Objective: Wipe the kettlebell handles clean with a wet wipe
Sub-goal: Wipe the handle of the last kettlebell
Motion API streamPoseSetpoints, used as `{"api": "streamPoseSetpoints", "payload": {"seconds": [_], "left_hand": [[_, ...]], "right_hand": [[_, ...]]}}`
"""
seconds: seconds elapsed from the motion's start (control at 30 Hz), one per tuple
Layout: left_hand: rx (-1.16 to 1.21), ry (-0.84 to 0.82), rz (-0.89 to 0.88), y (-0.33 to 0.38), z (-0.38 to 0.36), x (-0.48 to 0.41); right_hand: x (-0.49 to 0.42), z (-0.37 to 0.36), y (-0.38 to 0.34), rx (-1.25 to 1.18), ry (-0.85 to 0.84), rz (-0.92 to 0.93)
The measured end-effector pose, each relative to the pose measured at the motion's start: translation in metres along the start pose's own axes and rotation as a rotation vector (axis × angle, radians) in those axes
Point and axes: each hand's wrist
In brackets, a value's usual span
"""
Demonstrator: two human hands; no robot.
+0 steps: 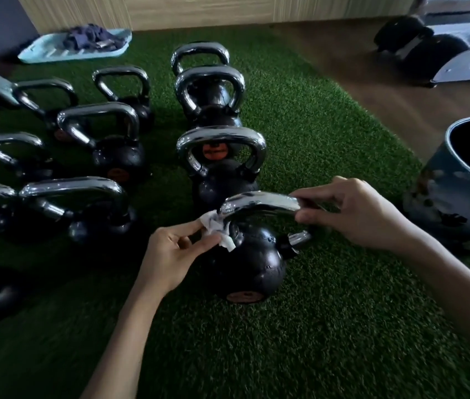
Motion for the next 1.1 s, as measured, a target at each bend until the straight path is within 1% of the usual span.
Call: {"api": "streamPoseSetpoints", "payload": {"seconds": [0.07, 0.2, 0.27, 0.43, 0.53, 0.6, 0.73, 0.8, 0.83, 0.93, 1.0, 1.03, 1.1], "left_hand": [[0.044, 0.053, 0.009, -0.009, -0.006, 0.009], [0.004, 0.134, -0.128, 0.0, -0.003, 0.005], [-0.011, 0.155, -0.162, 0.0, -0.003, 0.003], [-0.093, 0.15, -0.085, -0.015, -0.002, 0.018], [-0.01, 0.265, -0.067, -0.012, 0.017, 0.014], [0.052, 0.31, -0.122, 0.003, 0.031, 0.008], [0.054, 0.265, -0.256, 0.041, 0.045, -0.007], [0.041, 0.212, -0.254, 0.055, 0.047, -0.013], [0.026, 0.17, -0.236, 0.059, 0.048, -0.015], [-0.02, -0.019, -0.197, 0.072, 0.043, -0.019], [0.093, -0.108, -0.15, 0.082, 0.033, -0.022], [0.126, -0.116, -0.118, 0.086, 0.027, -0.024], [0.098, -0.097, -0.079, 0.09, 0.02, -0.031]], "right_hand": [[-0.002, -0.002, 0.0, 0.001, -0.003, 0.005], [-0.005, -0.006, -0.002, -0.017, -0.005, 0.019], [-0.007, -0.009, -0.003, -0.017, 0.003, 0.019], [-0.013, -0.011, -0.004, 0.001, 0.009, 0.024], [-0.017, -0.014, -0.022, 0.052, -0.008, 0.069], [-0.018, -0.02, -0.039, 0.066, -0.017, 0.127], [-0.029, -0.046, -0.071, 0.133, -0.026, 0.241], [-0.035, -0.051, -0.071, 0.154, 0.002, 0.239], [-0.036, -0.049, -0.07, 0.135, 0.043, 0.231], [-0.024, -0.04, -0.06, -0.027, 0.154, 0.173], [-0.014, -0.04, -0.057, -0.141, 0.162, 0.131], [-0.01, -0.042, -0.057, -0.205, 0.177, 0.11], [-0.003, -0.048, -0.057, -0.378, 0.235, 0.082]]}}
Point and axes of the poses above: each hand's wrist, its own x-axis away from the middle knuckle, its own z-axis out of the back of the hand, y = z × x, and after that the axes turned 10 degrees about -z, right-handed
